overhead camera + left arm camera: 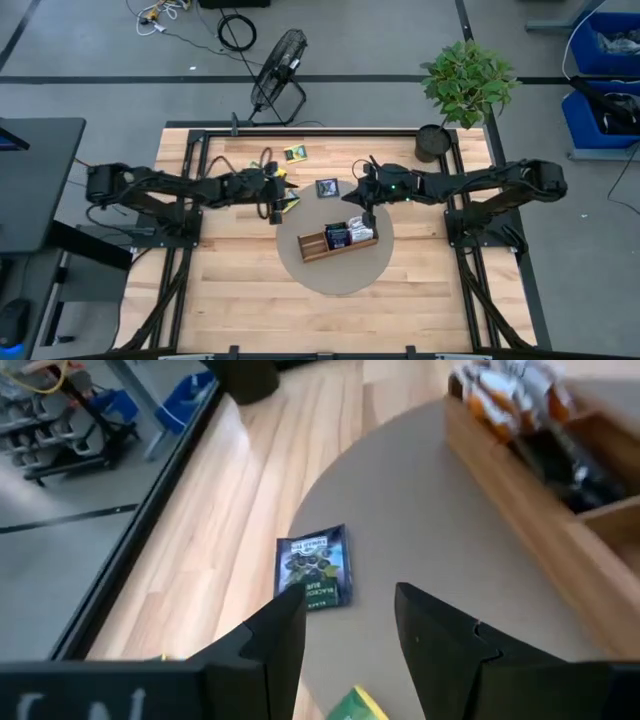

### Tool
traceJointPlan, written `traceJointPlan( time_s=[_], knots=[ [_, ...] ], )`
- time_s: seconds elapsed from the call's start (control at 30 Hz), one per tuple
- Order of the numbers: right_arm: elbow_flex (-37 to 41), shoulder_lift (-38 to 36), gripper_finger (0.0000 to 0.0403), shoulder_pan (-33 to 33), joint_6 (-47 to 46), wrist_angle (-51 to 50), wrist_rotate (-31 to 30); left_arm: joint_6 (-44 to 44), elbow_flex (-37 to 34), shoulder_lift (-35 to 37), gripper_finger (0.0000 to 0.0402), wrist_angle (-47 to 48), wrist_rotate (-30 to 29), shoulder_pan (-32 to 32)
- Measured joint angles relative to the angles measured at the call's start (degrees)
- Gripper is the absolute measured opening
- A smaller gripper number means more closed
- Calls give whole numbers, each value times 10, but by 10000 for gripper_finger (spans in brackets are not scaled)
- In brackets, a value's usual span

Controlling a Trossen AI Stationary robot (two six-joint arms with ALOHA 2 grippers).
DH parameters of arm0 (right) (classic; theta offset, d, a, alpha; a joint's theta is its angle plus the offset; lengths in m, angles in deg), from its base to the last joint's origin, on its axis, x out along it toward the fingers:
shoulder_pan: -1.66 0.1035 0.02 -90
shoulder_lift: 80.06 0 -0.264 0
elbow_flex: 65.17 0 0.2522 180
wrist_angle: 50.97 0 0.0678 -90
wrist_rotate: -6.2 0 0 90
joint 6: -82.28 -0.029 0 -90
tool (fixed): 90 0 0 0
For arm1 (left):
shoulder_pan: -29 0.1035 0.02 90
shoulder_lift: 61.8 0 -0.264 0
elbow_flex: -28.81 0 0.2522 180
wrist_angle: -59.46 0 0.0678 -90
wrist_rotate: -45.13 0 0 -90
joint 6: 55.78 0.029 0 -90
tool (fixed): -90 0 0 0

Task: Pick & Place Tea
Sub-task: Put the purple tea bag into the middle section of the wooden organizer

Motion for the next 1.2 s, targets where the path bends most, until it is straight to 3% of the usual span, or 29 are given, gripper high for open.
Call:
traceJointPlan(
  time_s=[0.23,0.63,1.2],
  knots=[
    [25,-19,3,23,2,40,-14,54,63,-88,161,17,-1,0],
    [77,-39,3,41,-35,72,-41,76,204,-224,161,141,-1,12],
    [103,-39,3,58,-46,113,-54,148,271,-320,161,163,-3,15]
  ],
)
